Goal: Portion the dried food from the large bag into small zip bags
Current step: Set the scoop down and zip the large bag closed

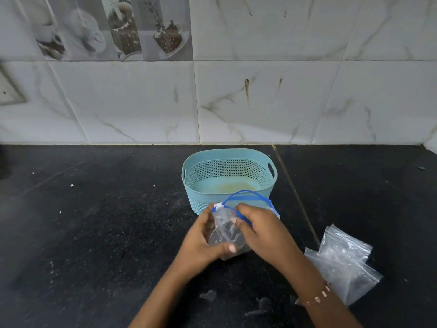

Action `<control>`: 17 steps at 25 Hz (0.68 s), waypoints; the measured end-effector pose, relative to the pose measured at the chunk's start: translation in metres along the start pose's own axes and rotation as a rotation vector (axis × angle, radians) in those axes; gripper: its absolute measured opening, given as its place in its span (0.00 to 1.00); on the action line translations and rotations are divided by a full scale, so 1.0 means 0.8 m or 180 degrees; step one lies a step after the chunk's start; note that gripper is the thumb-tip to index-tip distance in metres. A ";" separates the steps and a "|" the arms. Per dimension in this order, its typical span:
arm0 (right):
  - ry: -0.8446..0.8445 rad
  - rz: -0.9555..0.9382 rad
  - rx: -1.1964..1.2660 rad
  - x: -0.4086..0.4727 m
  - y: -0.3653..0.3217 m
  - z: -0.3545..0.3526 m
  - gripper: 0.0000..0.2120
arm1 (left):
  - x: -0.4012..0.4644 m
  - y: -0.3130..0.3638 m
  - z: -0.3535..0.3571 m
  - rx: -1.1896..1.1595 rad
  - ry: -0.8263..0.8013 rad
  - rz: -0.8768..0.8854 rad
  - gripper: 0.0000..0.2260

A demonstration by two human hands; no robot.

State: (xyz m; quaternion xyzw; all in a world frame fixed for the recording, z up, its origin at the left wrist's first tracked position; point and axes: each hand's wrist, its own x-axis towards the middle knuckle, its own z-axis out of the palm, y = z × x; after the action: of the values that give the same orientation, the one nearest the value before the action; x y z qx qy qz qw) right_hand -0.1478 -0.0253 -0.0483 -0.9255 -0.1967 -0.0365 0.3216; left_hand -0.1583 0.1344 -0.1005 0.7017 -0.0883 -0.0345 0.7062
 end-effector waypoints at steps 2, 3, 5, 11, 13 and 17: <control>-0.0220 0.0097 0.0138 0.002 -0.001 0.001 0.05 | -0.006 -0.020 0.012 0.0627 0.0059 -0.0059 0.30; -0.0378 0.0136 0.0286 0.003 -0.003 -0.001 0.06 | -0.007 -0.024 0.017 0.0857 0.0202 -0.0058 0.25; -0.0610 0.0159 0.0790 0.003 -0.008 -0.015 0.11 | -0.005 -0.025 0.021 0.0981 0.0426 0.0019 0.20; 0.0166 0.0170 0.1678 0.008 -0.008 -0.068 0.05 | 0.003 -0.038 0.004 0.0439 0.0428 -0.0263 0.12; 0.0815 0.0397 0.1603 0.010 0.011 -0.068 0.04 | 0.003 -0.042 0.000 0.0247 0.0491 -0.0382 0.08; 0.0494 0.1722 0.1579 0.012 0.050 -0.050 0.09 | 0.007 -0.043 -0.003 0.0195 0.0484 -0.0496 0.08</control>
State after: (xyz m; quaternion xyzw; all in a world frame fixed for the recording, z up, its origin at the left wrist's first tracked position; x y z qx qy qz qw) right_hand -0.1214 -0.0748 -0.0384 -0.8325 0.0770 0.0286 0.5480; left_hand -0.1495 0.1353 -0.1348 0.7282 0.0193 -0.0333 0.6843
